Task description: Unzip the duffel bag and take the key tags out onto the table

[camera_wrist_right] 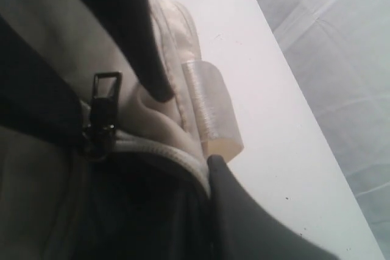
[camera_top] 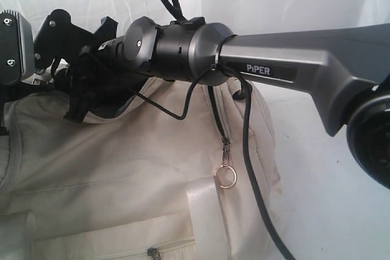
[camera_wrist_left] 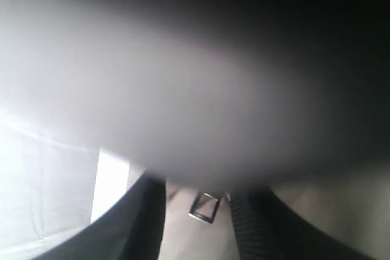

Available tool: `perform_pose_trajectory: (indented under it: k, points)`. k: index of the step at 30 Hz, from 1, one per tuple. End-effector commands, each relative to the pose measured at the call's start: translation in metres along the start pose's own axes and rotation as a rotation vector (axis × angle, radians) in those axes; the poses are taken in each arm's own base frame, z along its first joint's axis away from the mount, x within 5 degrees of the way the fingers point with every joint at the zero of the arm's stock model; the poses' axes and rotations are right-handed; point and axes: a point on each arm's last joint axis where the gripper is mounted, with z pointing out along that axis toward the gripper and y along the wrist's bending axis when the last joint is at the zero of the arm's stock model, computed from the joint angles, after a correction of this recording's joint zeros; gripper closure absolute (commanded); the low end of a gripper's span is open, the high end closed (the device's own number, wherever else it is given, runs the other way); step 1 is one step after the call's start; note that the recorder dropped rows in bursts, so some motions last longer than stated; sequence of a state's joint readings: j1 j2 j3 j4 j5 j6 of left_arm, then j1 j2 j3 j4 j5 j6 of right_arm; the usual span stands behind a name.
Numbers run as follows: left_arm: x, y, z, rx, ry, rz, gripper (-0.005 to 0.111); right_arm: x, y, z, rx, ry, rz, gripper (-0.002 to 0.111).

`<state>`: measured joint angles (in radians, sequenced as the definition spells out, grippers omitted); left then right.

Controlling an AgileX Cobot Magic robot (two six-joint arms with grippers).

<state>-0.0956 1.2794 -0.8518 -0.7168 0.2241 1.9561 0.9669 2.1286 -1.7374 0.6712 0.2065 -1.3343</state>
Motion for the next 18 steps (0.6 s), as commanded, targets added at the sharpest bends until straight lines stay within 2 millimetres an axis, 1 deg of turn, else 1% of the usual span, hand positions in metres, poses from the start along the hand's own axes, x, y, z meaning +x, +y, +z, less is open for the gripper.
perform_pose_trajectory:
  k: [1, 6, 9, 18]
  points:
    - [0.0, -0.002, 0.004, 0.013, -0.001, 0.041, 0.065, -0.007, -0.021, -0.013, 0.087, -0.034, 0.065, 0.108]
    - [0.001, 0.003, 0.001, -0.038, 0.024, 0.04, 0.065, 0.006, -0.034, -0.016, 0.097, -0.013, 0.168, 0.108]
    - [0.002, 0.004, 0.0, -0.05, 0.03, 0.027, 0.065, 0.009, -0.036, -0.016, 0.083, -0.003, 0.172, 0.108]
    - [0.001, 0.003, 0.001, -0.048, 0.019, -0.032, 0.067, 0.008, -0.032, -0.018, 0.04, 0.001, 0.196, 0.108]
